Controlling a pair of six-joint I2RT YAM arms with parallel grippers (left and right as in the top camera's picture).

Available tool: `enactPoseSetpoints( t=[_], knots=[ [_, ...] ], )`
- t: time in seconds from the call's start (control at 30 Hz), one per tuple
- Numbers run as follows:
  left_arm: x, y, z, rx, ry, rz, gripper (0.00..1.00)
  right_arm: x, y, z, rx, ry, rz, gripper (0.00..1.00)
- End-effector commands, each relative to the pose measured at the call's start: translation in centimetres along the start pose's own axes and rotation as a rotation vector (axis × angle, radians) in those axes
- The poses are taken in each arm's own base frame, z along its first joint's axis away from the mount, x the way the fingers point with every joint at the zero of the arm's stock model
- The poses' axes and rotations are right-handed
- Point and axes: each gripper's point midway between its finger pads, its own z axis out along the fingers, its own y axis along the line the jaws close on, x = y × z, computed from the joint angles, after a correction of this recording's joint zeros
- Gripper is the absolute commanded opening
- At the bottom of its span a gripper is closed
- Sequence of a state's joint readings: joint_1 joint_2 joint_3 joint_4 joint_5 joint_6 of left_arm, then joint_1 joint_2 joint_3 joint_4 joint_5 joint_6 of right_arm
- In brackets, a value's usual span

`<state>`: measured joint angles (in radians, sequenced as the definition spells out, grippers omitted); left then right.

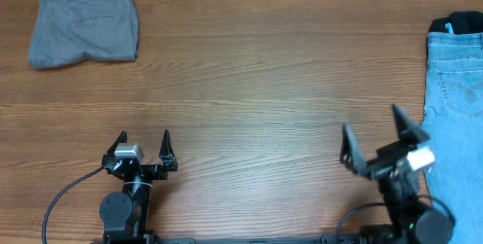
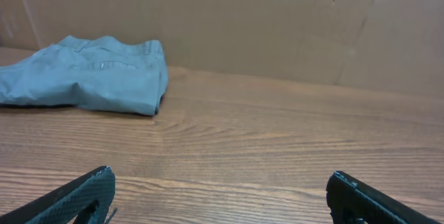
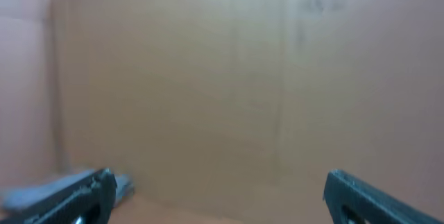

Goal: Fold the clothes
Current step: 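Move the right gripper up toward the jeans waistband at the right edge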

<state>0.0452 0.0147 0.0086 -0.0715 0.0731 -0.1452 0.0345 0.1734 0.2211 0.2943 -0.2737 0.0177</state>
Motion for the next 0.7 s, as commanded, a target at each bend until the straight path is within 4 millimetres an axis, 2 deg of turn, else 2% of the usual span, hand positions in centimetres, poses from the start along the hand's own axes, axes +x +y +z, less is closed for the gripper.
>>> enactPoseSetpoints(
  t=[0.0,0.07,0.1,0.13,0.2,0.3,0.37,0.47,0.53,0.67],
  knots=[
    [0.0,0.0,0.0,-0.001,-0.005,0.027,1.0,-2.2,-4.8,2.5,0.243,0.078,-0.081,1.0],
    [0.0,0.0,0.0,-0.001,-0.005,0.027,1.0,-1.7,-7.2,4.1,0.353,0.167,-0.073,1.0],
    [0.0,0.0,0.0,-0.001,-0.005,0.027,1.0,-0.9,-9.2,5.6,0.432,0.25,-0.074,1.0],
    [0.0,0.0,0.0,-0.001,-0.005,0.027,1.0,-0.2,-10.3,6.5,0.464,0.305,-0.076,1.0],
    [0.0,0.0,0.0,-0.001,-0.005,0.027,1.0,1.5,-12.3,8.2,0.509,0.419,-0.081,1.0],
    [0.0,0.0,0.0,-0.001,-0.005,0.027,1.0,5.1,-16.3,10.1,0.568,0.634,-0.057,1.0],
    [0.0,0.0,0.0,-0.001,-0.005,0.027,1.0,7.5,-18.1,11.0,0.567,0.765,-0.013,1.0],
    [0.0,0.0,0.0,-0.001,-0.005,0.027,1.0,11.2,-19.7,11.8,0.565,0.929,0.041,1.0],
    [0.0,0.0,0.0,-0.001,-0.005,0.027,1.0,12.7,-20.8,12.4,0.578,0.962,0.044,1.0],
    [0.0,0.0,0.0,-0.001,-0.005,0.027,1.0,15.5,-24.2,13.1,0.642,0.954,0.022,1.0]
  ],
)
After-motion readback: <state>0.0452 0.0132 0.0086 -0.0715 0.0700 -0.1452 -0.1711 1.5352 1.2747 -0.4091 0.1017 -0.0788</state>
